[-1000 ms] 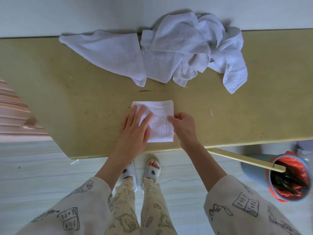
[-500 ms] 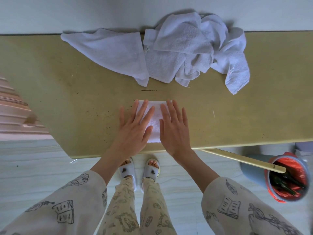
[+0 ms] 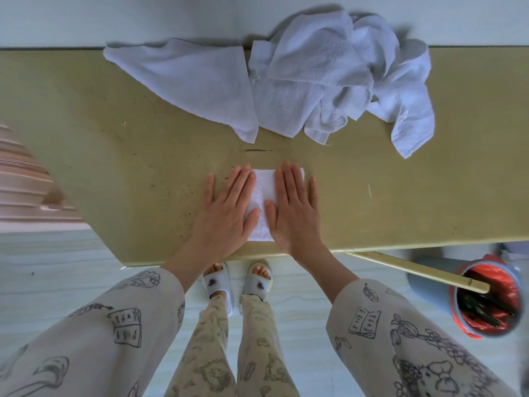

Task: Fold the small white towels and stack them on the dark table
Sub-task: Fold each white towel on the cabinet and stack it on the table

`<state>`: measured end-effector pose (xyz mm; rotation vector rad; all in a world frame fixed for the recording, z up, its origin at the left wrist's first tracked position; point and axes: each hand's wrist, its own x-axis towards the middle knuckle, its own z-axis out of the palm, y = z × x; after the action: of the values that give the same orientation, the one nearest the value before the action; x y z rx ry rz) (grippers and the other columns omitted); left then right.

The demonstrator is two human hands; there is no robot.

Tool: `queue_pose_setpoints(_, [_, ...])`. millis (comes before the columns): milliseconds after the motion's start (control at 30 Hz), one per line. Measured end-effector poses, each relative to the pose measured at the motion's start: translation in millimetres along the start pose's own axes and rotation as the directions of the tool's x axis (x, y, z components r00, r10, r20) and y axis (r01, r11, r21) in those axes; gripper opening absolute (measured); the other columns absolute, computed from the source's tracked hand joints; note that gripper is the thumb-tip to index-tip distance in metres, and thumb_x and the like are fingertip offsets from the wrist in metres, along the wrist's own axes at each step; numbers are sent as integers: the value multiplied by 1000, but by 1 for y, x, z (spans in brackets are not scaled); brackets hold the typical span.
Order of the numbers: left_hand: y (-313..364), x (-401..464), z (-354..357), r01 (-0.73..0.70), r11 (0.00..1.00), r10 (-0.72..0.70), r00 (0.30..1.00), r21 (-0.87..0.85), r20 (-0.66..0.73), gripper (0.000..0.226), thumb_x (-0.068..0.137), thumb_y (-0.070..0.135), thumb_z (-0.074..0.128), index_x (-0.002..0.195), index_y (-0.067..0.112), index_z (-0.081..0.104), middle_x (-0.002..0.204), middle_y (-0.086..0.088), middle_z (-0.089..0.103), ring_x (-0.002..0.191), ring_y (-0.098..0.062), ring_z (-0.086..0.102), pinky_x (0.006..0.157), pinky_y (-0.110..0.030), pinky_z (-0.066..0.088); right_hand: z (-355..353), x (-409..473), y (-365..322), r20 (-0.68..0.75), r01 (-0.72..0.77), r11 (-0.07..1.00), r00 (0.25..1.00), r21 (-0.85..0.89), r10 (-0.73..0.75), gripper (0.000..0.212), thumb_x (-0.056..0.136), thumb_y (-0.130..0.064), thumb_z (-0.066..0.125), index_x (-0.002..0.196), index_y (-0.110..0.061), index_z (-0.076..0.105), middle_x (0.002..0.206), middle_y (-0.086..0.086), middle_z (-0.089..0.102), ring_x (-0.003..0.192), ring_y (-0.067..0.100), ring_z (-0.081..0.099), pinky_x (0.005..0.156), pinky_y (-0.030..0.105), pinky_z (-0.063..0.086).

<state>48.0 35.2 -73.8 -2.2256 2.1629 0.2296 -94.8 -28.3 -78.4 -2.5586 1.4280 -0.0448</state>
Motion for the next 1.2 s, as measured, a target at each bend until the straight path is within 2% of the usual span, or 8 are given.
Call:
queue_pose_setpoints(133, [-1,1,-6,-8,1000,8,999,-10,50,61,95,41,22,143,4,24,151,-11,26,140,-23,26,110,-56,22,-9,0,-4,66,-25,999,997,-44,28,62,92,-37,26,139,0,38,148,13,35,138,25,32,112,49,27])
queue_pose_setpoints(267, [-1,-19,-8,55,991,-58,998,-122,-23,56,96,35,23,143,4,23,152,-11,25,139,-19,22,112,-49,14,-20,-6,-2,54,0,1000,999,-7,1,62,95,-38,14,145,-3,22,154,14,21,143,26,19,117,47,8])
queue_pose_setpoints(400, [-4,-40,-11,138,979,-156,982,-152,-111,50,98,28,19,141,3,23,148,-14,31,139,-22,22,113,-50,19,-20,-22,-8,-31,92,996,995,-11,-92,57,99,-37,18,144,-4,24,152,14,26,142,26,20,115,45,8])
queue_pose_setpoints(500, [-3,-27,-14,141,975,-166,975,-170,-146,50,96,26,23,141,4,24,148,-13,32,138,-24,24,111,-51,19,-8,-24,-10,-13,55,998,998,-9,-55,59,99,-40,14,143,-3,28,152,15,27,141,25,19,115,43,8])
queue_pose_setpoints(733, [-21,1,3,-43,999,43,999,-4,-15,52,100,36,15,145,12,24,152,-2,26,140,-22,24,111,-54,20,4,-24,-7,8,33,998,999,-44,-33,61,97,-42,22,143,-3,28,152,16,27,142,24,16,114,46,12])
queue_pose_setpoints(900, [-53,-11,-6,152,986,-156,986,-63,-57,53,97,33,21,144,7,24,152,-8,25,141,-25,19,110,-51,11,1,-23,-10,44,9,998,999,-55,-7,62,96,-43,23,145,-4,27,153,14,24,143,24,18,113,47,13])
queue_pose_setpoints(1067, [1,-27,-11,-7,992,-4,996,-124,-87,53,97,33,24,144,8,24,153,-7,22,141,-22,16,113,-50,11,2,-23,-10,36,12,998,999,-56,-10,62,96,-42,23,144,-2,28,152,15,26,142,25,19,113,46,12])
queue_pose_setpoints(1200, [12,-28,4,86,993,-85,996,-83,10,57,98,40,14,145,11,22,154,-5,19,142,-21,17,111,-51,15,1,-23,-9,60,16,998,998,-61,-13,64,95,-43,23,143,-1,29,152,16,27,142,26,21,112,46,13])
